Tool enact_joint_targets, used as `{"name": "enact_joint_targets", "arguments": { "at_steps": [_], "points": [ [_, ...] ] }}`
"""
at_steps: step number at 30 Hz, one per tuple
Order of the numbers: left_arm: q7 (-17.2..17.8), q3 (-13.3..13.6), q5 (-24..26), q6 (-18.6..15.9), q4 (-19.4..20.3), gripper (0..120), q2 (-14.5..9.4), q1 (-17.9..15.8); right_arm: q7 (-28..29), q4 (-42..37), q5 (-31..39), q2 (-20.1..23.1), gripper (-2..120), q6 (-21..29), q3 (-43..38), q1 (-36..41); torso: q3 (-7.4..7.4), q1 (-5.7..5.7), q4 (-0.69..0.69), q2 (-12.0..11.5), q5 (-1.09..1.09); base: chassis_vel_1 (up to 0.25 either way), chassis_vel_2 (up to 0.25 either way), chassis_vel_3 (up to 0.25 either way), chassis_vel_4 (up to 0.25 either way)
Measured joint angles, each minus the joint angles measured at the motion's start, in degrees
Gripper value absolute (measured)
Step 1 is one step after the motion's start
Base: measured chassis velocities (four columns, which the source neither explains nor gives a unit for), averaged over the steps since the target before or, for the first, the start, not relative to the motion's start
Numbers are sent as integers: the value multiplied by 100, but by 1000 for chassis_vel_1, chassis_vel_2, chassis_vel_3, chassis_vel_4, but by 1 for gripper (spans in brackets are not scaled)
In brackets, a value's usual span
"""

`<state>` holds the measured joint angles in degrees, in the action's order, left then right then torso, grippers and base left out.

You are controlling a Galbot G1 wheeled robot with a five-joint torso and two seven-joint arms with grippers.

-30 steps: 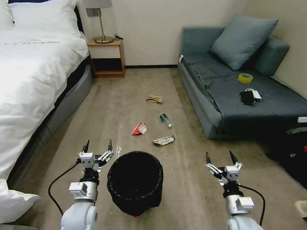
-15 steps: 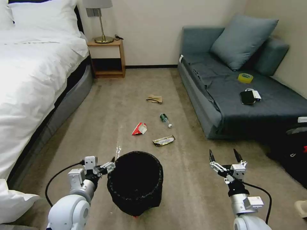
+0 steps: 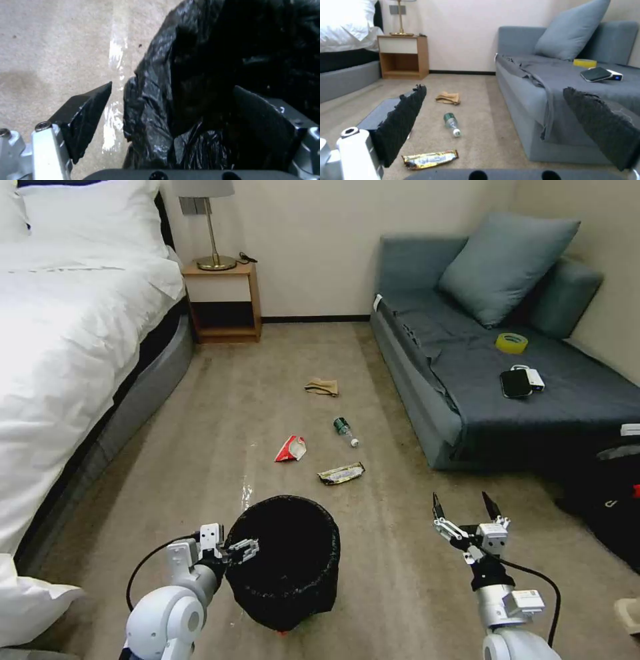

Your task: Pick up the trash bin, then pick up the garbage on the floor and place it into the trash bin.

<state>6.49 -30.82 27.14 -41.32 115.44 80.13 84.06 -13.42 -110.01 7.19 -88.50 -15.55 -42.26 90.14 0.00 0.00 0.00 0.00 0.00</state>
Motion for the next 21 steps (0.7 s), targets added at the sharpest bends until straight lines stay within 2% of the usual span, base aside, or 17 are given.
{"name": "enact_joint_targets", "arguments": {
  "at_steps": [2, 4, 6, 9, 10, 14, 15, 19, 20, 21],
  "points": [
    [-5, 3, 1, -2, -20, 96, 2, -2, 0, 9, 3, 0, 100, 2, 9, -6, 0, 0, 0, 0, 0, 0, 0, 0, 0],
    [-32, 11, 28, -3, -48, 87, 5, -3, 0, 44, 4, 2, 100, 2, 26, -26, 0, 0, 1, 0, 0, 0, 0, 0, 0],
    [-40, 14, 49, -4, -56, 84, 5, -7, 0, 54, 3, 5, 100, 2, 30, -29, 0, 0, 1, 0, 0, 0, 0, 0, 0],
    [-124, 27, 67, 26, -104, 69, -10, -25, 13, 84, 11, 11, 100, 0, 34, -43, 0, 0, 1, 0, 2, 0, 0, 0, 0],
    [-124, 27, 67, 26, -104, 69, -10, -25, 13, 84, 11, 11, 100, 0, 34, -43, 0, 0, 1, 0, 2, 0, 0, 0, 0],
    [-201, 47, 80, 66, -126, 50, -50, -26, 73, 90, 25, -2, 100, -5, 27, -64, 0, 0, 1, 0, 2, 0, 0, 0, 0],
    [-201, 47, 80, 66, -126, 50, -50, -26, 73, 90, 25, -2, 100, -5, 27, -64, 0, 0, 1, 0, 2, 0, 0, 0, 0],
    [-237, 48, 130, 90, -146, 32, -93, -16, 107, 107, 32, -41, 100, -29, 25, -63, 0, 0, 2, 0, 2, 0, 0, 0, 0],
    [-237, 48, 130, 90, -146, 32, -93, -16, 107, 107, 32, -41, 100, -29, 25, -63, 0, 0, 2, 0, 2, 0, 0, 0, 0],
    [-242, 48, 135, 93, -150, 27, -97, -13, 118, 107, 36, -54, 100, -31, 26, -62, 0, 0, 2, 0, 2, 0, 0, 0, 0]
  ]
}}
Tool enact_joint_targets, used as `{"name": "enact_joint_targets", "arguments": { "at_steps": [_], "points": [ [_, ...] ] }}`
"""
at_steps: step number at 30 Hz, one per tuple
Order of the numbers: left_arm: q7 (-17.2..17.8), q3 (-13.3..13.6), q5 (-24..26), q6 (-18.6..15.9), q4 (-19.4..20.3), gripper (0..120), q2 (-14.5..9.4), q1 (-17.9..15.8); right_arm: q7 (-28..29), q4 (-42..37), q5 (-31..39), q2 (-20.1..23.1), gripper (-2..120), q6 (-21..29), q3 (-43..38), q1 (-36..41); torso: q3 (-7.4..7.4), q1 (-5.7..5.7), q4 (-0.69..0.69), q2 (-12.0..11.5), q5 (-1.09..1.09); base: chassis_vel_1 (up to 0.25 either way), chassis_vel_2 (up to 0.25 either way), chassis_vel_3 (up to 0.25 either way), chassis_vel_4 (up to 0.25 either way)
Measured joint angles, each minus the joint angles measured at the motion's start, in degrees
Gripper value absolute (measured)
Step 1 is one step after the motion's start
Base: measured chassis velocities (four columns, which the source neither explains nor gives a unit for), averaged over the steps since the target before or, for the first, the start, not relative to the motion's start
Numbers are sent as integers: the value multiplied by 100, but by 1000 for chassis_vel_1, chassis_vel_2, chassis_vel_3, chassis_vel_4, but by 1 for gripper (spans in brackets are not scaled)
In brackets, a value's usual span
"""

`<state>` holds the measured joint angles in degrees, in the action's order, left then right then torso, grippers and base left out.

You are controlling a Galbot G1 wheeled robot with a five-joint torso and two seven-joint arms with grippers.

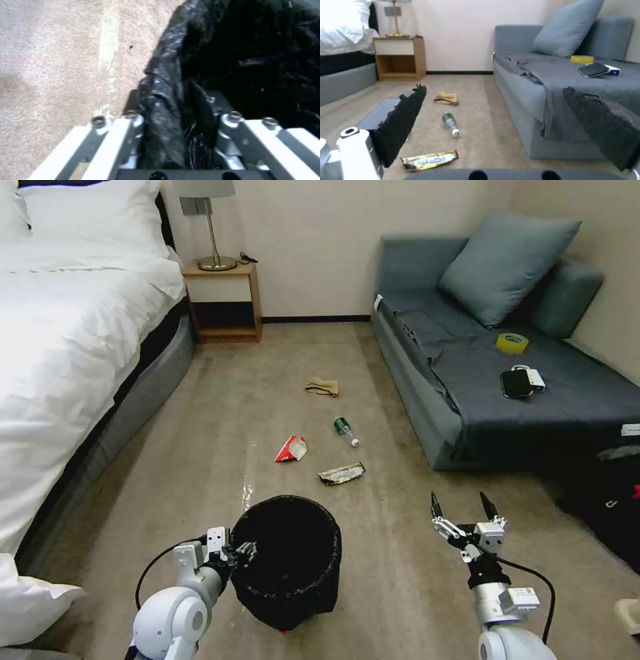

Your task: Pick up the trash bin, then pick up the garbage on the floor and place it into the trash bin.

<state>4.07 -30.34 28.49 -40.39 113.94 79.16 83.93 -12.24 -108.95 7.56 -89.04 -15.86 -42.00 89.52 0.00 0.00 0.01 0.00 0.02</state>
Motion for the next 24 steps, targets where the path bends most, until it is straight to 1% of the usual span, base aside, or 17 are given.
{"name": "enact_joint_targets", "arguments": {
  "at_steps": [1, 2, 3, 4, 5, 7, 11, 24],
  "points": [
    [-4, 0, 2, 1, -2, 26, -3, 1, 4, 0, 2, -6, 100, -1, 1, 0, 0, 0, 0, 0, 0, 0, 0, 0, 0],
    [-13, 1, 7, 8, -5, 20, -6, 6, 13, 0, 6, -21, 100, -2, 2, 1, 0, 0, 0, 0, 0, 0, 0, 0, 0],
    [-15, 2, 13, 10, -6, 17, -8, 6, 15, 0, 6, -27, 100, -2, 3, 1, 0, 0, 0, 0, 0, 0, 0, 0, 0],
    [-15, 2, 13, 10, -6, 17, -8, 6, 15, 0, 6, -27, 100, -2, 3, 1, 0, 0, 0, 0, 0, 0, 0, 0, 0],
    [-16, 4, 26, 12, -6, 10, -8, 7, 18, 0, 6, -34, 100, -3, 4, 1, 0, 0, 0, 0, 0, 0, 0, 0, 0],
    [-17, 7, 59, 14, -6, 4, -10, 4, 25, -2, 5, -51, 100, -5, 5, 1, 0, 0, 0, 0, 0, 0, 0, 0, 0],
    [-20, 22, 115, 14, -11, 4, -17, -2, 43, -15, 1, -78, 100, -6, 5, 2, 0, 0, -1, 0, -4, 0, 0, 0, 0],
    [-48, 0, 188, 44, 22, 4, -26, 4, 61, -18, -3, -133, 100, -33, 2, 8, 1, -1, -2, 0, -5, 0, 0, 0, 0]
  ]
}}
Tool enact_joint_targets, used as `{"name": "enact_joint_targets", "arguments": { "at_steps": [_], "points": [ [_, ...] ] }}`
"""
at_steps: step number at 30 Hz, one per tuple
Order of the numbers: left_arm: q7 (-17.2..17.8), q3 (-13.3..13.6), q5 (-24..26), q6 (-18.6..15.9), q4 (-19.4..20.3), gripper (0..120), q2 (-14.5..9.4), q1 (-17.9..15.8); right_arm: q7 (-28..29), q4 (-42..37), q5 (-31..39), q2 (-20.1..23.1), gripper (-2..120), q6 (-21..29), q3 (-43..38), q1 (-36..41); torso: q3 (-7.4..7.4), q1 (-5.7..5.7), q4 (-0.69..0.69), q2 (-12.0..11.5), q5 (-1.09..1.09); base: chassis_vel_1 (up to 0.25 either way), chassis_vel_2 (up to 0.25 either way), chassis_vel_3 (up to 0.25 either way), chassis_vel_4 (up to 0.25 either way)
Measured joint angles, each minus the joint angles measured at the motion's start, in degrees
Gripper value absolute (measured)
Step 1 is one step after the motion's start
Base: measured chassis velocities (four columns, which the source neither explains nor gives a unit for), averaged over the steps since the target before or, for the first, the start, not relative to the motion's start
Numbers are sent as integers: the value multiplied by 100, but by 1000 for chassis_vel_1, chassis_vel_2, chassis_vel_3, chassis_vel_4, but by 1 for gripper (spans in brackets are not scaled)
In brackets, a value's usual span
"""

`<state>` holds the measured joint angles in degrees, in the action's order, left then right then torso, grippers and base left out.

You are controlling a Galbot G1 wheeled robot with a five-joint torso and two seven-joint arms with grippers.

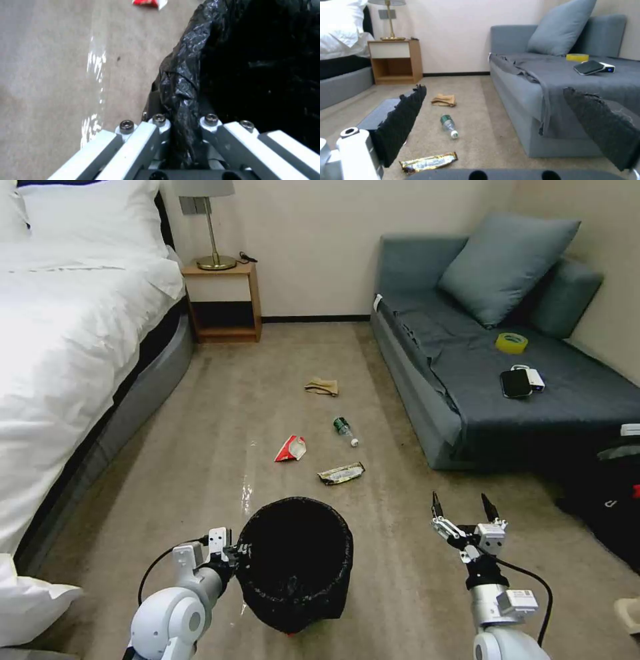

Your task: Pick up the trash bin, then pick up the garbage on the floor and place it into the trash bin.

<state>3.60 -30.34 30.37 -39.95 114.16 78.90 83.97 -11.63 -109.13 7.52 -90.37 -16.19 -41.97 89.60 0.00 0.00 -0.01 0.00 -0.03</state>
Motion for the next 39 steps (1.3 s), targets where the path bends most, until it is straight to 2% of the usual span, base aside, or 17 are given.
{"name": "enact_joint_targets", "arguments": {
  "at_steps": [5, 10, 14, 17, 24, 27, 30, 39],
  "points": [
    [-22, -16, 1, 28, 34, 4, -1, 7, 1, 3, -2, -8, 100, -4, 2, -1, 0, 0, 0, 0, 0, 0, 0, 0, 0],
    [-214, -132, -21, 225, 230, 4, 0, 38, 11, 31, -5, -16, 100, -6, 16, -20, 0, 0, 0, 0, 2, 0, 0, 0, 0],
    [-628, -342, -297, 684, 264, 4, -81, 29, 19, 53, -7, 2, 100, -9, 31, -58, 0, 0, 1, 0, 3, 0, 0, 0, 0],
    [-728, -440, -413, 848, 267, 4, -131, 20, 14, 42, -12, -18, 100, -16, 16, -40, 0, 0, 1, 0, 3, 0, 0, 0, 0],
    [-733, -559, -539, 940, 365, 4, -143, 72, -68, 13, -355, -108, 100, -120, -6, 3, 0, 0, 0, 0, 3, 0, 0, 0, 0],
    [-720, -724, -536, 1007, 472, 4, -18, 179, -162, -3, -532, -119, 100, -247, 25, -8, 0, 0, 1, 0, 3, 0, 0, 0, 0],
    [-707, -801, -504, 1013, 536, 4, 3, 189, -194, -44, -538, -78, 100, -240, 19, -5, 0, 0, 1, 0, 3, 0, 0, 0, 0],
    [-673, -793, -397, 938, 754, 4, 69, 188, -251, -67, -525, -33, 100, -200, -1, 28, 0, 0, 1, 0, 3, 0, 0, 0, 0]
  ]
}}
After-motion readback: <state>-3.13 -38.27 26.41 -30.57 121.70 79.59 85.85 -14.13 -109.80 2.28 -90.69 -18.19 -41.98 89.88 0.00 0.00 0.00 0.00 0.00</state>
